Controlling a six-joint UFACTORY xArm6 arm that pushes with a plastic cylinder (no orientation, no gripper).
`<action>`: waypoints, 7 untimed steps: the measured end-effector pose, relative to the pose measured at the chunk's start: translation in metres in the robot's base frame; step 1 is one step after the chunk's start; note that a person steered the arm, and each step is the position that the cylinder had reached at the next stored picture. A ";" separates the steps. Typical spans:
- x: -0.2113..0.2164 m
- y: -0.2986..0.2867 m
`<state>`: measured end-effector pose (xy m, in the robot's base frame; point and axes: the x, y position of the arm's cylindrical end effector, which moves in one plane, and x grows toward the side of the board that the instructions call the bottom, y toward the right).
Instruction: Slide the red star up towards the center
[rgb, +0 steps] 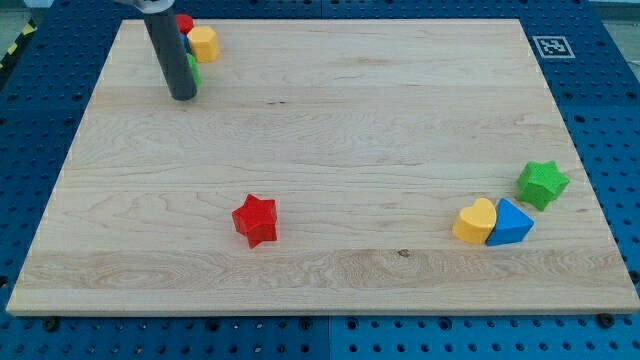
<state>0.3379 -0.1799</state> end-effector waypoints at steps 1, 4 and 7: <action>-0.011 0.000; 0.177 -0.002; 0.280 0.104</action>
<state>0.6181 -0.0758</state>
